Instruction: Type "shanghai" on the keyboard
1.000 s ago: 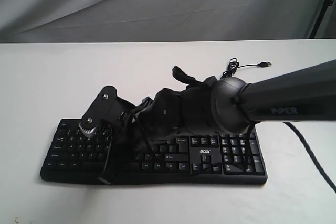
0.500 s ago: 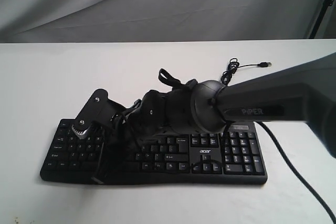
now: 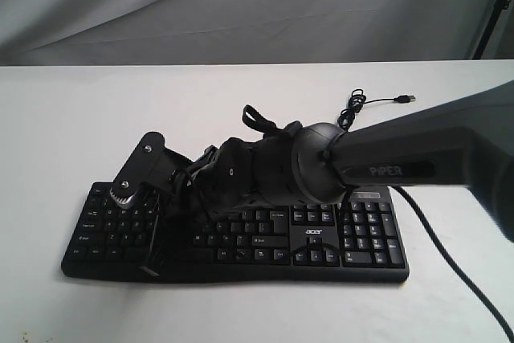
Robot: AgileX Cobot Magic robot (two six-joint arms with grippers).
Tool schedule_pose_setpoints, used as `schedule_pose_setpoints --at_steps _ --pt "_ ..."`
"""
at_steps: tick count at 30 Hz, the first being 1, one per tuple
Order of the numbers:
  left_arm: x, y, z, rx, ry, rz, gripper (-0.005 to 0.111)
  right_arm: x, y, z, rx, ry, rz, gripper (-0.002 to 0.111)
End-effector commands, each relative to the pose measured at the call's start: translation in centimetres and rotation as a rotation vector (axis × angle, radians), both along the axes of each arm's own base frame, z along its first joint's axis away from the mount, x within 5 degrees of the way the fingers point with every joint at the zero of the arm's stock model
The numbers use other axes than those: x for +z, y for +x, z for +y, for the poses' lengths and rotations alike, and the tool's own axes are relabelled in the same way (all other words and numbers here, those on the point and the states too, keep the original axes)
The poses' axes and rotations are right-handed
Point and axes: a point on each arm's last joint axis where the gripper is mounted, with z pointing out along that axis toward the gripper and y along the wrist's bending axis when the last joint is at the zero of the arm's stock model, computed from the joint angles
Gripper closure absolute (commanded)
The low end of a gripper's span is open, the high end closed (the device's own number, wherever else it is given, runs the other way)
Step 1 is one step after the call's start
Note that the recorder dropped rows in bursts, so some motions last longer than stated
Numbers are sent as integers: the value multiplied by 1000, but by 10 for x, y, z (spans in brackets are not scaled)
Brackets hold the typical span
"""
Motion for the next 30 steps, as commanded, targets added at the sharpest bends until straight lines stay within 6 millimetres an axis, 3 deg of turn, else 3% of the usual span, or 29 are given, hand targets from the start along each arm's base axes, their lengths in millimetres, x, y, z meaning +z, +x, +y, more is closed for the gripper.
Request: schedule_pose_setpoints --at_steps 1,20,30 --pt "-1 0 0 -4 -3 -4 107 -10 2 2 -1 -11 -9 108" --pt "-1 0 0 -4 -3 -4 107 4 -1 1 23 -4 -15 108" --pt "-1 0 0 -4 -3 -4 107 12 -7 -21 -5 -13 -32 108"
